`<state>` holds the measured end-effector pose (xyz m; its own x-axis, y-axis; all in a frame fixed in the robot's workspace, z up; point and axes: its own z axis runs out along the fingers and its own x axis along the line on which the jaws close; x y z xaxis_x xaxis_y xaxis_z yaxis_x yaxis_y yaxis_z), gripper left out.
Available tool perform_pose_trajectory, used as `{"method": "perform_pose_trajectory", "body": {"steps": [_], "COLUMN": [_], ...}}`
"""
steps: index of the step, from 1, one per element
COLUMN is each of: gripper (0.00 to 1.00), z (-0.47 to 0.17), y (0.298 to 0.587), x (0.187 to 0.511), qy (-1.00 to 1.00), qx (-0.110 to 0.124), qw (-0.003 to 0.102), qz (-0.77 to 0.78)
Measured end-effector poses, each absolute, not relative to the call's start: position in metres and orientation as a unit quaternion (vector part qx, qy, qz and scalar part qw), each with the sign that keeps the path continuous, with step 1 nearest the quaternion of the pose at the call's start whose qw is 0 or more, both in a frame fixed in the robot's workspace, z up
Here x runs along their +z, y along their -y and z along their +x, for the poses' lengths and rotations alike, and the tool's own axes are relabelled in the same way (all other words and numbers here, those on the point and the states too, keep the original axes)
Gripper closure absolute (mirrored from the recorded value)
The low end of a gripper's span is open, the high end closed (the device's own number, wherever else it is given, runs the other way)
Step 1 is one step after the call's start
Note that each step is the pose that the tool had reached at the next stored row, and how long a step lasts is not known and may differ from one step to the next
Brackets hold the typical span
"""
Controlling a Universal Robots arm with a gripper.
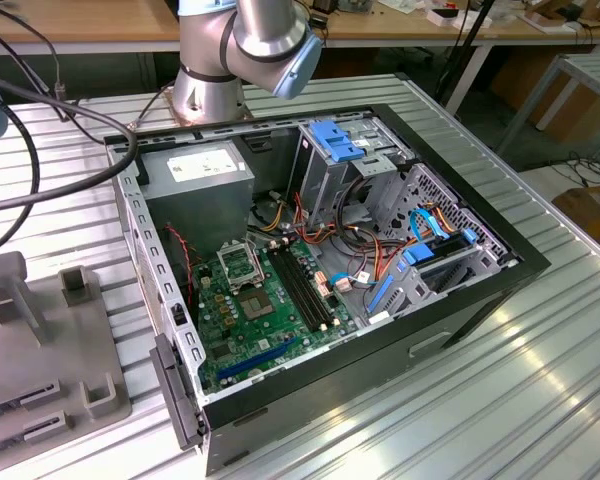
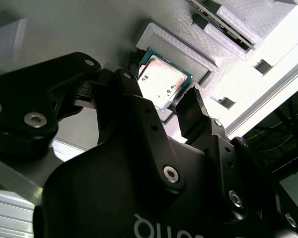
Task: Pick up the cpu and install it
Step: 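Pick up the cpu and move it towards the insertion slot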
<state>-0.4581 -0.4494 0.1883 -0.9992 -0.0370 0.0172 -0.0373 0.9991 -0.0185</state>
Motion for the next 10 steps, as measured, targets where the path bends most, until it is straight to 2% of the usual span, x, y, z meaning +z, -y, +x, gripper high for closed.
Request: {"method": "perform_pose_trajectory", "body": {"steps": [10], "gripper": [0.43], "z": [-0.4574], "y": [0.4493], "x": [0.1889], "qy": [1.0], "qx": [0.01], "qw": [0.009], "qz": [0.019]}}
